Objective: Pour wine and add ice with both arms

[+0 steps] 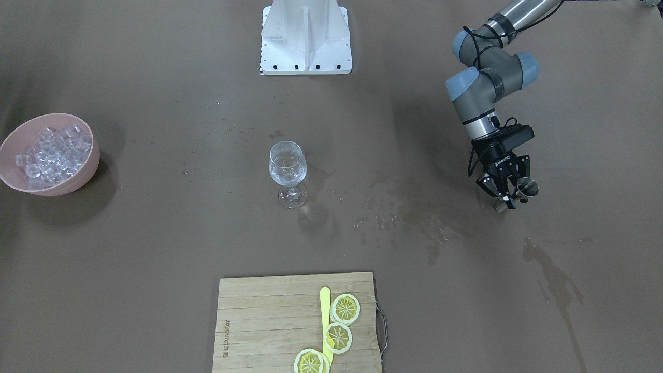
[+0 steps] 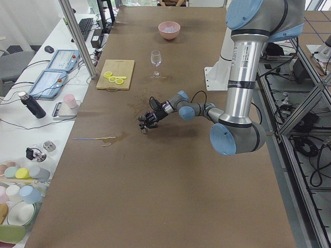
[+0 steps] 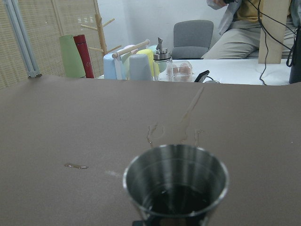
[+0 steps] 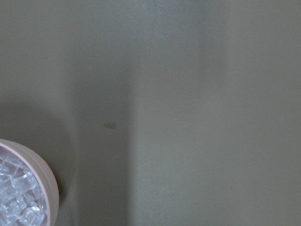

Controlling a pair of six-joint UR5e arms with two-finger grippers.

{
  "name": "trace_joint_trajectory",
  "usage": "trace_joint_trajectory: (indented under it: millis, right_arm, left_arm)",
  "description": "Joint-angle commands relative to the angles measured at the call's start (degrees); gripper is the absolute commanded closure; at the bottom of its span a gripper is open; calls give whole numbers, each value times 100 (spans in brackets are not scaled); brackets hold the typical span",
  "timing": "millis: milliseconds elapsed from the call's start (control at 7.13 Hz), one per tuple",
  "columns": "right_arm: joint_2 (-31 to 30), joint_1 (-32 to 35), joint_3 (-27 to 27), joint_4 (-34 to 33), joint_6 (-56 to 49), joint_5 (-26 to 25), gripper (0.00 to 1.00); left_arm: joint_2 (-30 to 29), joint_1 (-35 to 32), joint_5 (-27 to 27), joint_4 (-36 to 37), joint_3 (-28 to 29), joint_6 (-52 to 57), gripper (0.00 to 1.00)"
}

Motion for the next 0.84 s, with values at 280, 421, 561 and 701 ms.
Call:
trace_joint_trajectory:
  millis: [280,421,561,701]
  right_arm:
    - [-9,-11,-4,0,18,9,0]
    - [-9,-11,-4,0,18,9,0]
    - [-9,-11,-4,0,18,17,0]
    - [-9,-11,-4,-9,18,17,0]
  left_arm:
    - [349,-231,-9,32,-1203,330,100]
    - [341,-249,-9,32,-1722,994,100]
    - [246,-232,-52,32,-2275,1653,100]
    - [-8,-214,-70,23,-2550,1973,100]
